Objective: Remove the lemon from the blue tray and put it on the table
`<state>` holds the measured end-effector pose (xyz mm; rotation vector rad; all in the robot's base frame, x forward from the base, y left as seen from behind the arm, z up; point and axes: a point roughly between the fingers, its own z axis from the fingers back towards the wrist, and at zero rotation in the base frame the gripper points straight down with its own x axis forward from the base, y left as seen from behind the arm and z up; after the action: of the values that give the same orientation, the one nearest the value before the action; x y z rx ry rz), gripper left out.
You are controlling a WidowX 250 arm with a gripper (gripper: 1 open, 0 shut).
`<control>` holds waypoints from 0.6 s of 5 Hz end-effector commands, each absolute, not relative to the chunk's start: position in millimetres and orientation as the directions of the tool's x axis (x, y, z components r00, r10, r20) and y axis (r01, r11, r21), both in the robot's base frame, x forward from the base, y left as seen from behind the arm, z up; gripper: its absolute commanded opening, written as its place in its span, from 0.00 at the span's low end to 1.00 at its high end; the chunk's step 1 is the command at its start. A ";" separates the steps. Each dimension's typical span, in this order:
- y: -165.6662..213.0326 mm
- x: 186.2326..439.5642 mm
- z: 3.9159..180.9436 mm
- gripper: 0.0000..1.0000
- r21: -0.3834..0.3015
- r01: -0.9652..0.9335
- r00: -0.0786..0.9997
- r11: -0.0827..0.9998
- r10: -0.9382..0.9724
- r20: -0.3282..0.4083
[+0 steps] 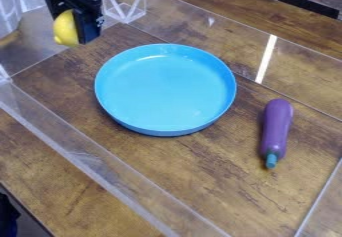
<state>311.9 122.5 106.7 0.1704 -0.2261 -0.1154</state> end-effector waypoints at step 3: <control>129.5 313.6 110.0 0.00 0.176 0.095 0.955 0.980 -0.139 0.260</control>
<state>314.1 122.0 100.4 0.1427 -0.2474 -0.1328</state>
